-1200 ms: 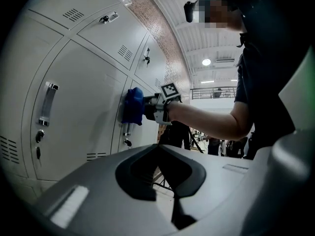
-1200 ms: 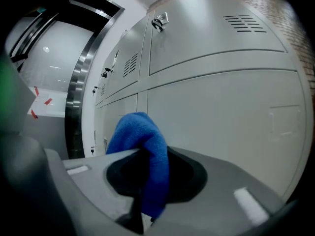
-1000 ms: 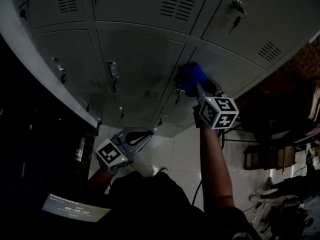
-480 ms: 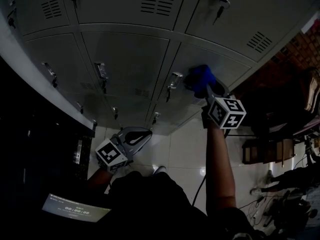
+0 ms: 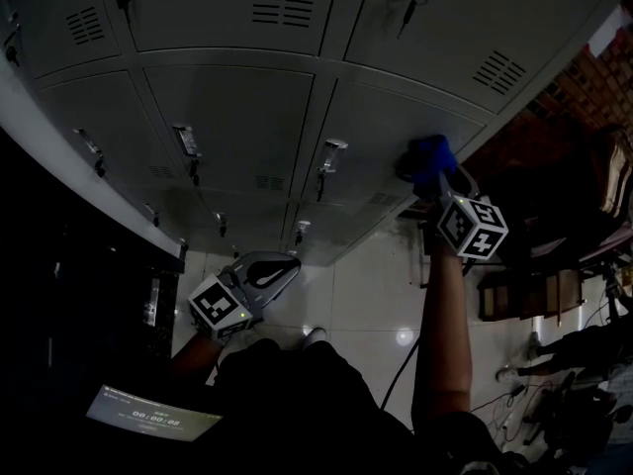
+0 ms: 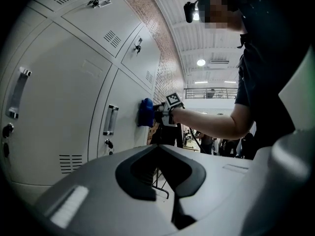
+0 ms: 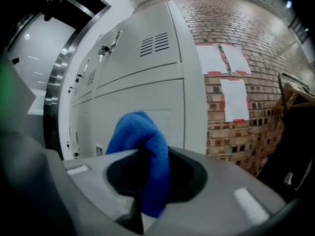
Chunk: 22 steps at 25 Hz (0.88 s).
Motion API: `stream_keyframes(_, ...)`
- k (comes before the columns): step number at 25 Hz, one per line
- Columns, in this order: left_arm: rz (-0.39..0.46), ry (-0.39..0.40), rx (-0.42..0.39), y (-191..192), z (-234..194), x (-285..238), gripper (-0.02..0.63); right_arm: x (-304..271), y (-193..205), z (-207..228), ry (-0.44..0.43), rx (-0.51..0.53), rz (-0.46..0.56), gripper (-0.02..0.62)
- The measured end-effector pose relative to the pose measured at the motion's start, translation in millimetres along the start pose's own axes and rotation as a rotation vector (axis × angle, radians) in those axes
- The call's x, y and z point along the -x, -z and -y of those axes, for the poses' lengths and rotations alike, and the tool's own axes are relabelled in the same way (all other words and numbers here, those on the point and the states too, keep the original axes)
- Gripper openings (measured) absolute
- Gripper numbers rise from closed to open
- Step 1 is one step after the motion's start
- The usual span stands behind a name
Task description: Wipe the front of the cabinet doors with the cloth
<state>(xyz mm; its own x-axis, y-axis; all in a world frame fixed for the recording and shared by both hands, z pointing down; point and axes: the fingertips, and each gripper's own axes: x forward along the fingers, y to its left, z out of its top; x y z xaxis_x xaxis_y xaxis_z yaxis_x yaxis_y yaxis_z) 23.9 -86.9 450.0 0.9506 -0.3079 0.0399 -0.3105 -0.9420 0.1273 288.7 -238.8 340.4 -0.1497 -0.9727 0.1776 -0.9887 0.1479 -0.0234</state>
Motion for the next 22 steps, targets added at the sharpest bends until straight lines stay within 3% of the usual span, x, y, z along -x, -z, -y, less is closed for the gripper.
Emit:
stream_keyframes(8, 0.004, 0.012, -0.001, 1.9, 8.5, -6.6, 0.002, 17.0, 1.4, 40.8, 0.079, -0.045, 0.013, 0.069)
stream_keyframes(15, -0.003, 0.002, -0.005, 1.2, 13.0, -2.9, 0.002, 25.3, 6.4, 57.8, 0.136, -0.024, 0.011, 0.069)
stream_keyframes(22, -0.002, -0.007, -0.002, 2.0, 13.7, 3.2, 0.002, 32.6, 3.1, 20.5, 0.080, -0.015, 0.038, 0.069)
